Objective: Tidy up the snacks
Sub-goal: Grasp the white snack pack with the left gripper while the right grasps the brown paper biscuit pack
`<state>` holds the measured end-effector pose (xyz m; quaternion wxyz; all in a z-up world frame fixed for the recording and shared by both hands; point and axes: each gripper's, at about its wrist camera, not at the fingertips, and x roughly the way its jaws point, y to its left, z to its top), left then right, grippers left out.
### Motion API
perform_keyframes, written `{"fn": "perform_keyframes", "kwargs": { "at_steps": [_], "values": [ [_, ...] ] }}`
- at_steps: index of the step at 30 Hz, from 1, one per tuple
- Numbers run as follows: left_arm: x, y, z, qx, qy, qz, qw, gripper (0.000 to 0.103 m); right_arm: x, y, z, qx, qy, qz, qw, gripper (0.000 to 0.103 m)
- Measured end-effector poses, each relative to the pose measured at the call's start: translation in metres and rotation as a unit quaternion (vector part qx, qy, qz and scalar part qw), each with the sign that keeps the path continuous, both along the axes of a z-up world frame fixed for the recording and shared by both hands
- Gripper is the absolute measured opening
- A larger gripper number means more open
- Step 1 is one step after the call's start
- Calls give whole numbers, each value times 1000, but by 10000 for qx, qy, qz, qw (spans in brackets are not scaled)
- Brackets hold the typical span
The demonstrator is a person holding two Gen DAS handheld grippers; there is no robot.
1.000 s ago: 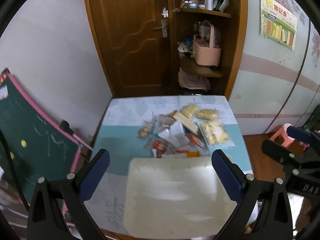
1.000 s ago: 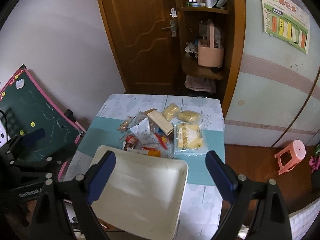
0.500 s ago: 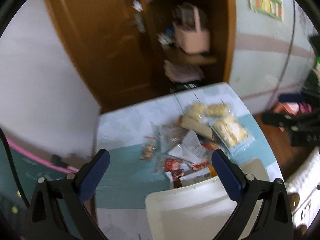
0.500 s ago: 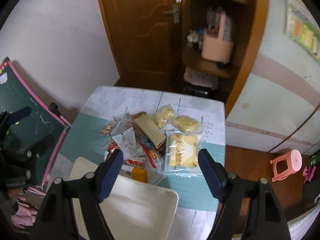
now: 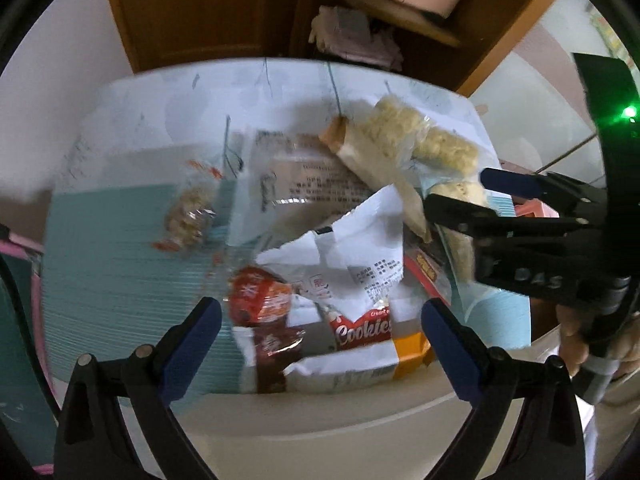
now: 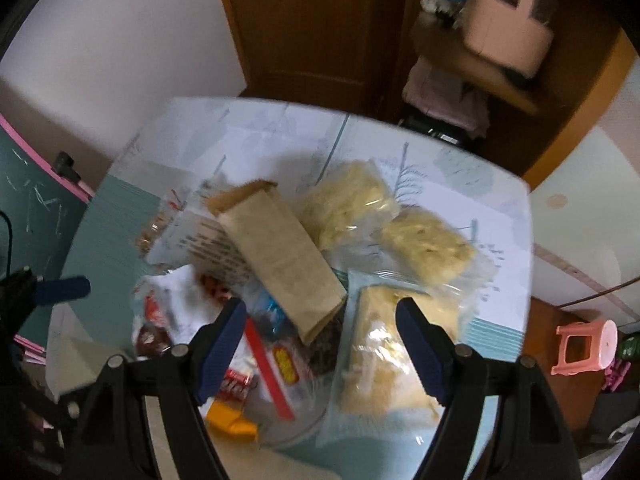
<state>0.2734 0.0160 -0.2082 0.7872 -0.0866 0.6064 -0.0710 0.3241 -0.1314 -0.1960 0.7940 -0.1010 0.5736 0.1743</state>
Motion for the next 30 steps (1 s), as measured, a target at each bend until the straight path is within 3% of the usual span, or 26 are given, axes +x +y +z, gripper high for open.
{"fn": "perform_keyframes", "kwargs": {
  "at_steps": [7,12,14,15,17,18,19,22,30],
  "values": [
    [9,-4,-30,-175,258,125,9994,100,16,16,-43,-224,265,301,9989,78],
    [13,2,-42,-453,424,375,9974,100,24,24,-55,-270,270,363,9986,77],
    [14,4,-45,-521,481,479,9963,100,26,24,-56,-178,271,350,9989,62],
    [13,7,-46,-572,500,531,9957,100,26,23,-59,-84,416,352,9985,44],
    [14,9,-45,-604,458,674,9948,100,25,19,-59,-27,434,287,9986,31],
    [14,9,-46,-620,448,723,9944,100,24,16,-58,29,444,243,9987,18],
    [14,10,-45,-644,440,783,9939,100,25,12,-58,68,480,192,9986,13],
    [21,11,-46,-788,471,954,9912,100,20,-3,-54,412,613,16,9973,13],
    [37,-11,-49,-261,487,1306,9899,100,-8,-31,-28,769,456,-333,9954,13]
  ]
}}
